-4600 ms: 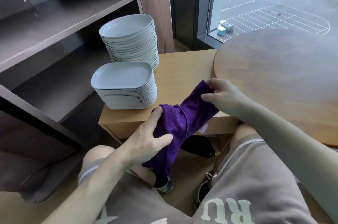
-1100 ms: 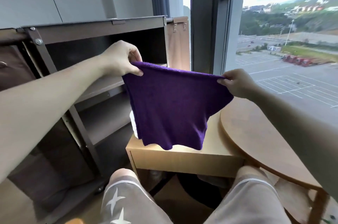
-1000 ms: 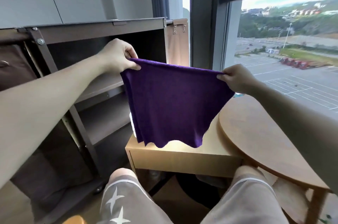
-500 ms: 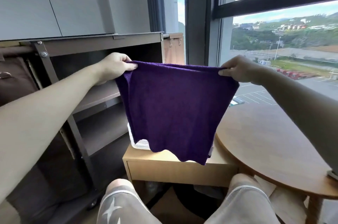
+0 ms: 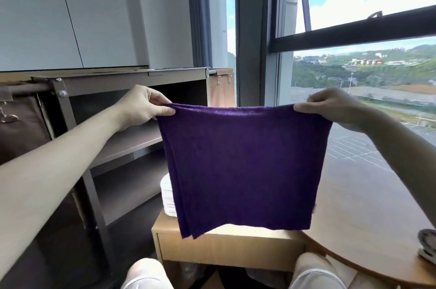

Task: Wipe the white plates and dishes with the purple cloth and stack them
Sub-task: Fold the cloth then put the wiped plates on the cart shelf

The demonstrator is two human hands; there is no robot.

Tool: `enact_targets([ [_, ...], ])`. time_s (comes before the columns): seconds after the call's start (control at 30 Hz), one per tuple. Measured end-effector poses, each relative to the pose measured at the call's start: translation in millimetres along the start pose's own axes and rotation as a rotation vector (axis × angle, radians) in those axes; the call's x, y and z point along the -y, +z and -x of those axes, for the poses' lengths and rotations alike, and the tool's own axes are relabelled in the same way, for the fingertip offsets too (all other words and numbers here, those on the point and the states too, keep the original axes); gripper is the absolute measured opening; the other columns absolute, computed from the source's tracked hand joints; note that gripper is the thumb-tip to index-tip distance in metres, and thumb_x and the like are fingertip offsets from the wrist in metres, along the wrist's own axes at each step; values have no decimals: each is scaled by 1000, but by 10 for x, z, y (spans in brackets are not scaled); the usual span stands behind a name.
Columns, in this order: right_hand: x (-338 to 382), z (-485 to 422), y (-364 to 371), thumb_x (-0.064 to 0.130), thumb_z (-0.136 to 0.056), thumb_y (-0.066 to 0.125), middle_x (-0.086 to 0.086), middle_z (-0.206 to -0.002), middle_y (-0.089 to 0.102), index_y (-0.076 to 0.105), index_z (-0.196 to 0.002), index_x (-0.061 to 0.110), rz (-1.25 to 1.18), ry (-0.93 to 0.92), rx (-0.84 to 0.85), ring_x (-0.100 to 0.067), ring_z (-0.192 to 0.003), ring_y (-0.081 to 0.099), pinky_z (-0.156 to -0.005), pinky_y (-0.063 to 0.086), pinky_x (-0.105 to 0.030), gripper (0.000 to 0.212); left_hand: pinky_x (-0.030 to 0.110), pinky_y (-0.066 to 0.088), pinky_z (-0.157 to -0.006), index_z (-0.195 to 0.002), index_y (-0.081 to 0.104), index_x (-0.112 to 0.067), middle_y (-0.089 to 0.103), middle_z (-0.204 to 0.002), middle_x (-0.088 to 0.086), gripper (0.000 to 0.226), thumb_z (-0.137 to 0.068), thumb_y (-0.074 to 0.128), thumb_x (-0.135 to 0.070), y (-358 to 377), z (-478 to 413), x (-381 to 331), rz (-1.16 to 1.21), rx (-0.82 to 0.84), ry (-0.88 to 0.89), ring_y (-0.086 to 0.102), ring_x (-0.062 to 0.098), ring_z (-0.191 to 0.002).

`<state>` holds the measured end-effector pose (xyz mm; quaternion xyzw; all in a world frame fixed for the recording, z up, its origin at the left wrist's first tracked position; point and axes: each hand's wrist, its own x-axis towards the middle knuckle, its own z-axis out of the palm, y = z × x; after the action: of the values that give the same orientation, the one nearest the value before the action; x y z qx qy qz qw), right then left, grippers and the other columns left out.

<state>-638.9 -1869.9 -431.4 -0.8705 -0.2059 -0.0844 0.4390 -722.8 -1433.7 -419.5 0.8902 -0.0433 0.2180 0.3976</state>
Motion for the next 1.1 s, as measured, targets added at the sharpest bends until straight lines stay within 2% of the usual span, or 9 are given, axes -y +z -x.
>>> enact_targets([
  [0.1, 106, 41, -82, 51, -75, 81, -11, -70, 67, 73, -71, 4, -72, 72, 7, -15, -65, 63, -68, 51, -33, 48, 16, 54, -63, -94, 78, -3, 78, -89, 10, 9, -94, 73, -11, 55, 29, -39, 48, 47, -54, 69, 10, -71],
  [0.23, 268, 80, 223, 14, -93, 72, -5, -75, 65, 74, -112, 6, -385, 228, 95, -10, -56, 57, -51, 47, -24, 21, 19, 49, -53, -80, 66, -5, 67, -77, 10, 29, -104, 60, -19, 373, 87, -188, 151, 51, -174, 59, 17, -63],
  [0.33, 486, 148, 624, 1, -100, 58, -8, -73, 62, 68, -119, 0, -695, 280, 284, -10, -48, 57, -40, 47, -20, 22, 24, 53, -58, -84, 64, -7, 61, -82, 16, 24, -103, 62, -23, 683, 121, -383, 346, 54, -220, 58, 20, -60],
  [0.5, 880, 269, 1040, 1, -102, 41, -25, -116, 72, 58, -131, -6, -911, 332, 589, -31, -95, 76, -62, 61, -27, 34, 54, 54, -98, -91, 74, 0, 71, -103, 32, 22, -96, 72, -21, 916, 193, -633, 381, 164, -140, 66, 36, -88],
  [0.63, 1018, 321, 1072, 6, -99, 41, -30, -126, 67, 45, -143, -7, -1038, 312, 597, -38, -107, 73, -68, 62, -33, 47, 48, 56, -91, -100, 76, -2, 74, -102, 27, 45, -82, 81, -42, 809, 264, -663, 307, 258, -9, 70, 29, -88],
  [0.77, 1046, 330, 986, 13, -96, 44, -28, -131, 65, 41, -145, -10, -1060, 270, 596, -40, -114, 69, -84, 63, -40, 54, 25, 59, -76, -96, 79, -15, 79, -94, 9, 40, -64, 95, -32, 695, 269, -631, 229, 331, 80, 75, 17, -87],
  [0.9, 1029, 330, 913, 16, -96, 44, -25, -131, 66, 48, -142, -7, -1034, 247, 540, -39, -117, 68, -100, 56, -51, 52, 33, 60, -90, -103, 79, -12, 77, -105, 16, 39, -68, 95, -18, 666, 237, -596, 261, 371, 109, 73, 23, -96],
  [1.0, 968, 342, 868, 16, -96, 44, -19, -126, 71, 58, -136, 0, -938, 216, 479, -32, -119, 69, -107, 49, -54, 45, 34, 59, -93, -102, 79, -10, 78, -101, 13, 22, -86, 76, 5, 713, 230, -572, 250, 295, 118, 71, 22, -94],
  [1.1, 907, 384, 891, 13, -97, 45, -16, -121, 73, 62, -132, 4, -905, 188, 477, -27, -116, 70, -106, 49, -52, 40, 41, 59, -95, -105, 77, -8, 77, -100, 17, 21, -98, 61, 4, 765, 266, -571, 244, 272, 93, 72, 33, -96],
])
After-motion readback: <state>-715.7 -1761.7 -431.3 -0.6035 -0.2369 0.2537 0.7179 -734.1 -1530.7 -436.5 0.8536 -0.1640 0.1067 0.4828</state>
